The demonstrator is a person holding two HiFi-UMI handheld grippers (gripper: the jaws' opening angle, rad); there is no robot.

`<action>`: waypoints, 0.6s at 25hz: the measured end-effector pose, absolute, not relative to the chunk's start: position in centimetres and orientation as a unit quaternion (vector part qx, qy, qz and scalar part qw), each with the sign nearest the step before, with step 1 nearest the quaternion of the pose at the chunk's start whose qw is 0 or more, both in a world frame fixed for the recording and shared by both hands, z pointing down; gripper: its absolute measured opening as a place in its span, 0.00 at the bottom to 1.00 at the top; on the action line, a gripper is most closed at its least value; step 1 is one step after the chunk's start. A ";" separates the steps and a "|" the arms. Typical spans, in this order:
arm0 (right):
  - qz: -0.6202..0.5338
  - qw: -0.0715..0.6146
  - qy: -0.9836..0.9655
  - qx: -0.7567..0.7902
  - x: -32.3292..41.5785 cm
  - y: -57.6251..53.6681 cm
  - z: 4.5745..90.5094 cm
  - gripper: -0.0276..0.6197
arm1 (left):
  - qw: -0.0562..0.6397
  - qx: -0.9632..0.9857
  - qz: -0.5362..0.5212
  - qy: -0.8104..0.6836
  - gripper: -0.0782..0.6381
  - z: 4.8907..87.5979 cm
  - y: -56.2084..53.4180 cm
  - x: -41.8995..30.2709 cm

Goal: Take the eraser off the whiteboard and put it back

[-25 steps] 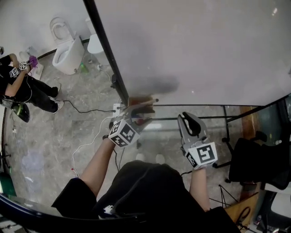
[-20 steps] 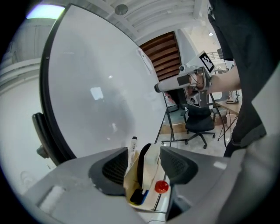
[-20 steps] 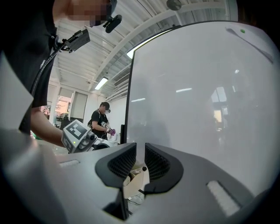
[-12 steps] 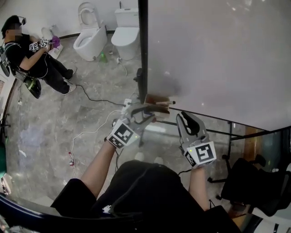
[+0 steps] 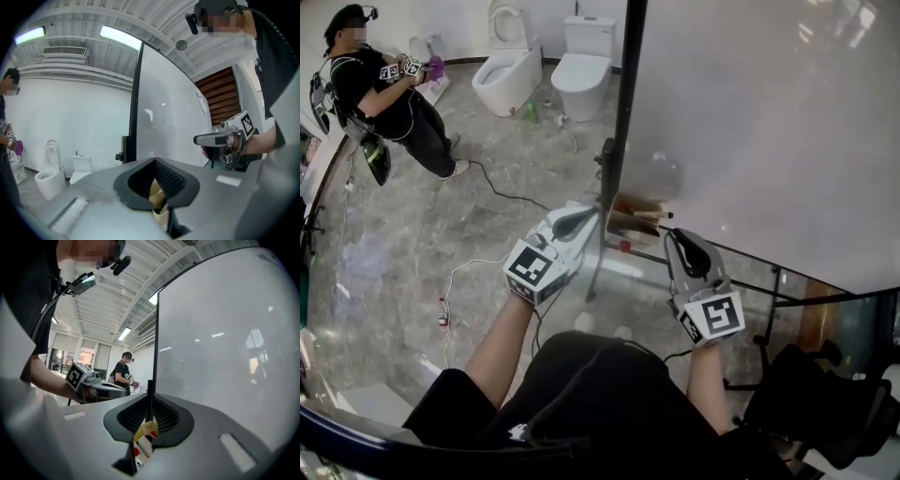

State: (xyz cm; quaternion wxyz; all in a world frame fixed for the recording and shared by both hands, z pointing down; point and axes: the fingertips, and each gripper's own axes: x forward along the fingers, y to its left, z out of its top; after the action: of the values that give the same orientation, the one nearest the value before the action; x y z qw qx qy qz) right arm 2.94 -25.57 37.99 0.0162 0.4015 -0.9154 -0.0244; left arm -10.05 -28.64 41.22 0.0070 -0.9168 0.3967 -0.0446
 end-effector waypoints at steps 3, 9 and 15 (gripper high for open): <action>-0.022 0.015 -0.917 0.399 2.9 -25.4 38.0 0.09 | 0.001 -0.911 -0.028 0.412 0.12 40.6 -28.4 -10.7; -0.022 0.007 -0.920 0.392 2.3 -25.4 37.5 0.06 | -0.003 -0.903 -0.012 0.430 0.12 39.7 -28.3 -11.7; -0.026 0.009 -0.920 0.390 2.3 -25.5 37.6 0.06 | -0.001 -0.901 -0.006 0.435 0.12 39.2 -28.5 -11.8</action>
State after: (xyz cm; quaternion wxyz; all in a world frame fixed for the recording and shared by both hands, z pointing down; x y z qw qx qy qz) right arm 2.28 -25.54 37.59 0.0088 0.3902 -0.9203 -0.0258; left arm -11.83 -28.48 39.23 -0.0007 -0.9005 0.4348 -0.0058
